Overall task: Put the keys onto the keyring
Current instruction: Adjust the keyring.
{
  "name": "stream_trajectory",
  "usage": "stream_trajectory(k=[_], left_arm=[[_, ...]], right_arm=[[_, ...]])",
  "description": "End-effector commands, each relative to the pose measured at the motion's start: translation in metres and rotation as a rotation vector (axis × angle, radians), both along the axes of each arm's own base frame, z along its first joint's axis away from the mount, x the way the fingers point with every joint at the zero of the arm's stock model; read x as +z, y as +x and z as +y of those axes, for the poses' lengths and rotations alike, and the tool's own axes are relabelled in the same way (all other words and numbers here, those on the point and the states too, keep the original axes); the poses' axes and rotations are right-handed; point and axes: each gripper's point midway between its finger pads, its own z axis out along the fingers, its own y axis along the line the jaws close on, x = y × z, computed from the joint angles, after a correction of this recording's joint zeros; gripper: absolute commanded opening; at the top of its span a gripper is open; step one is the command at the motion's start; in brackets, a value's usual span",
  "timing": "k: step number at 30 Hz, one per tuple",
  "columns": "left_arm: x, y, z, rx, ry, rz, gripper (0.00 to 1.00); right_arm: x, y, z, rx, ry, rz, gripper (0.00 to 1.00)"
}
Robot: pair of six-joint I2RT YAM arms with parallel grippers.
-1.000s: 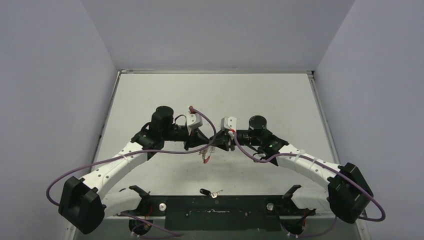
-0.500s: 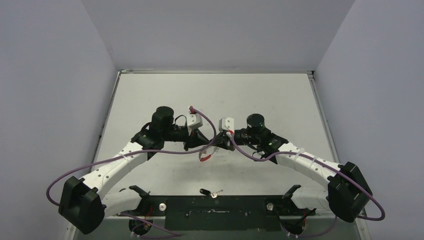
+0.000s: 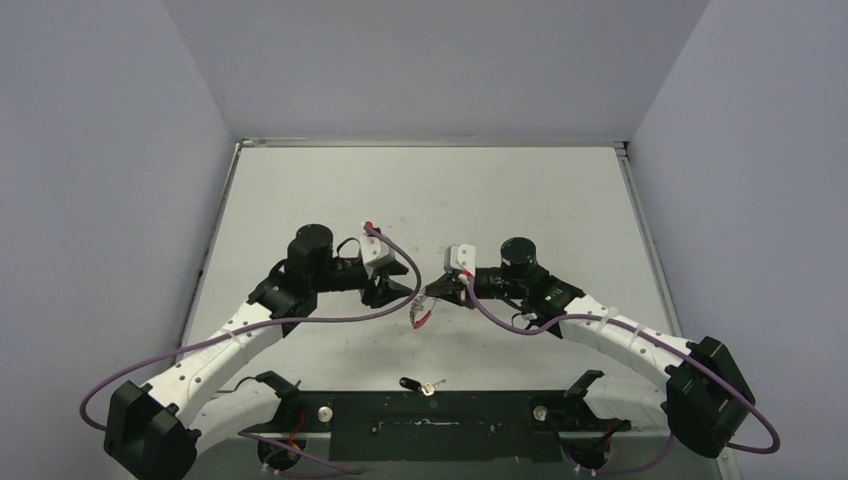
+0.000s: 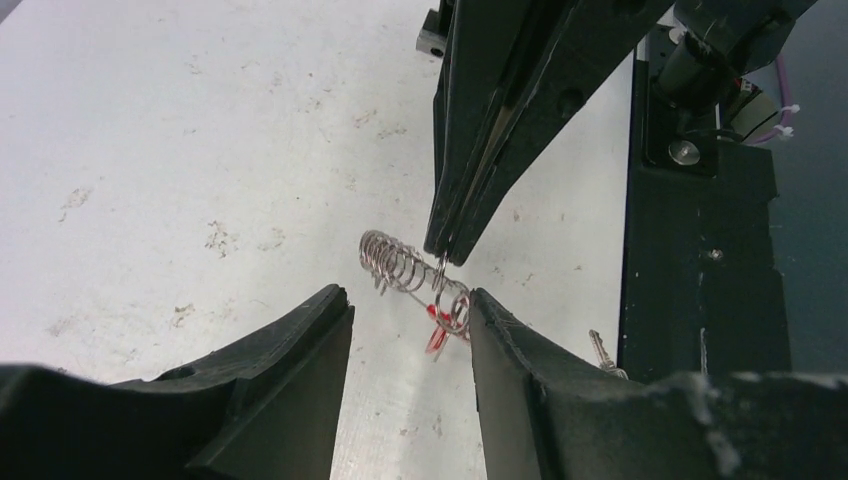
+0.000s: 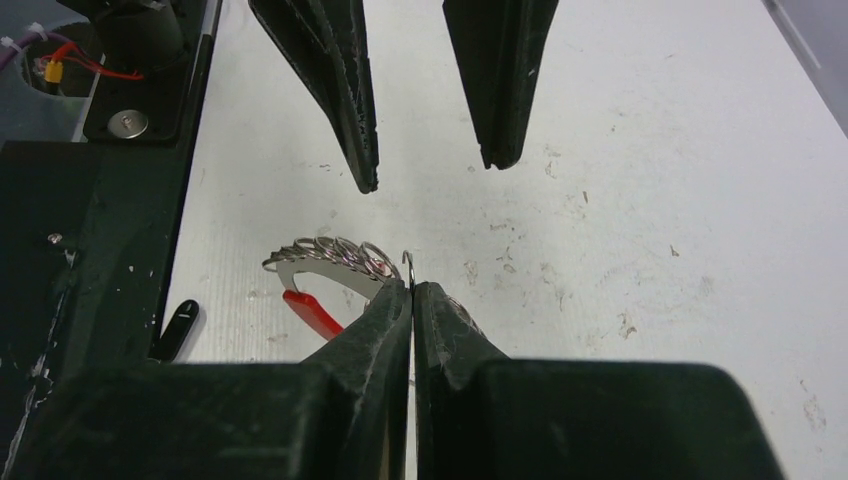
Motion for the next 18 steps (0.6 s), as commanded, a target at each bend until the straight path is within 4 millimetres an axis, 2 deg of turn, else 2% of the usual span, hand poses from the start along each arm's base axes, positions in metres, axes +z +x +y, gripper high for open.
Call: stream_trajectory(k=[1,6,11,15,18], left_arm=[[0.004,0.002,0.002,-0.001,-0.039,-0.112,0.44],[-0.009,-0.001,0.001,-0.015,-0.06,-0.151,0.44],[-0.026,-0.008,-0.004,-0.028,-0.072,-0.185,0.43],[-0.045,-0.019,-0.016,-0.063,-0.056,-0.19,0.39],[-0.058,-0.023,-0.023,-0.063,-0.044,-0.2,0.35]], right_arm=[[0.031,-0.003,-0.001,0.004,0.114,-0.104,0.0],[0.027,-0.008,-0.002,-0.005,0.159,-0.081,0.0],[0.0,-0.016,-0.009,-0.033,0.158,-0.009,0.0],[-0.026,-0.023,-0.022,-0.099,0.165,0.041,0.0],[-0.032,-0.028,-0.032,-0.145,0.185,0.064,0.0]])
